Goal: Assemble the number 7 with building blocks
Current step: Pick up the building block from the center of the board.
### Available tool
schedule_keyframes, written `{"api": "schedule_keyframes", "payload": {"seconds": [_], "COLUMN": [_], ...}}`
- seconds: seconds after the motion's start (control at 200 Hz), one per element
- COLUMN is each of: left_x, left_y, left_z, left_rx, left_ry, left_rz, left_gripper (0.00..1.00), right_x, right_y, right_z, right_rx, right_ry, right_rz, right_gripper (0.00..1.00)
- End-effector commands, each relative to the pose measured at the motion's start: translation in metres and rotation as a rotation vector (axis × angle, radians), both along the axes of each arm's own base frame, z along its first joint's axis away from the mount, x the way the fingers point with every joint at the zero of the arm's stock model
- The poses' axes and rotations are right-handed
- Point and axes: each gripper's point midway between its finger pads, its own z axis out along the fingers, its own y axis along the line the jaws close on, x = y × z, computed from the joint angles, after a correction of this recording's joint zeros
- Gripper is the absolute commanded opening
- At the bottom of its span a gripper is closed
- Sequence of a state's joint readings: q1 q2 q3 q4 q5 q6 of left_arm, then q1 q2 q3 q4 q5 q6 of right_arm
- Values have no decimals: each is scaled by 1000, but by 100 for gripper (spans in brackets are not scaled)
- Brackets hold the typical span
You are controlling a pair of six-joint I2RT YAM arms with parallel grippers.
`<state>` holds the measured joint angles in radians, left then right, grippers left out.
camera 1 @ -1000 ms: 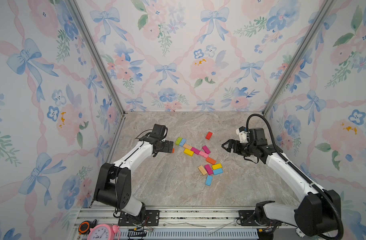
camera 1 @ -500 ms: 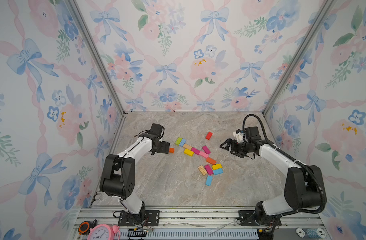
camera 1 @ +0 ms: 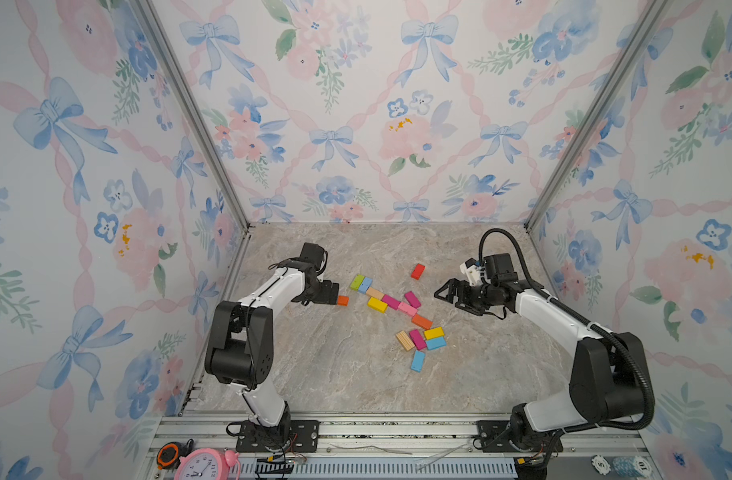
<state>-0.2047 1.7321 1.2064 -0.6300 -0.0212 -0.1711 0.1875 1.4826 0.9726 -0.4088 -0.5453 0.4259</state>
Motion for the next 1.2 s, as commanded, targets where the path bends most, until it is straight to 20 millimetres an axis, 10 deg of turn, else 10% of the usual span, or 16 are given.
{"api": "schedule_keyframes", "payload": {"seconds": [0.0,0.675,1.195], "left_x": [-1,16,13], "left_y": [-12,-50,-56], "left_z": [-5,-50,-63], "left_rx": [35,80,59], "left_ry": [40,127,162], "left_rz": [-59,-125,-95], "left_gripper": [98,92,61], "right_x": [-2,-7,-8], "right_y": [4,8,7], "right_z": [17,26,31], "right_rx": [-10,-12,-16], "right_ry": [-43,-75,-100], "right_rz": [26,45,42], "right_gripper": [97,97,97]}}
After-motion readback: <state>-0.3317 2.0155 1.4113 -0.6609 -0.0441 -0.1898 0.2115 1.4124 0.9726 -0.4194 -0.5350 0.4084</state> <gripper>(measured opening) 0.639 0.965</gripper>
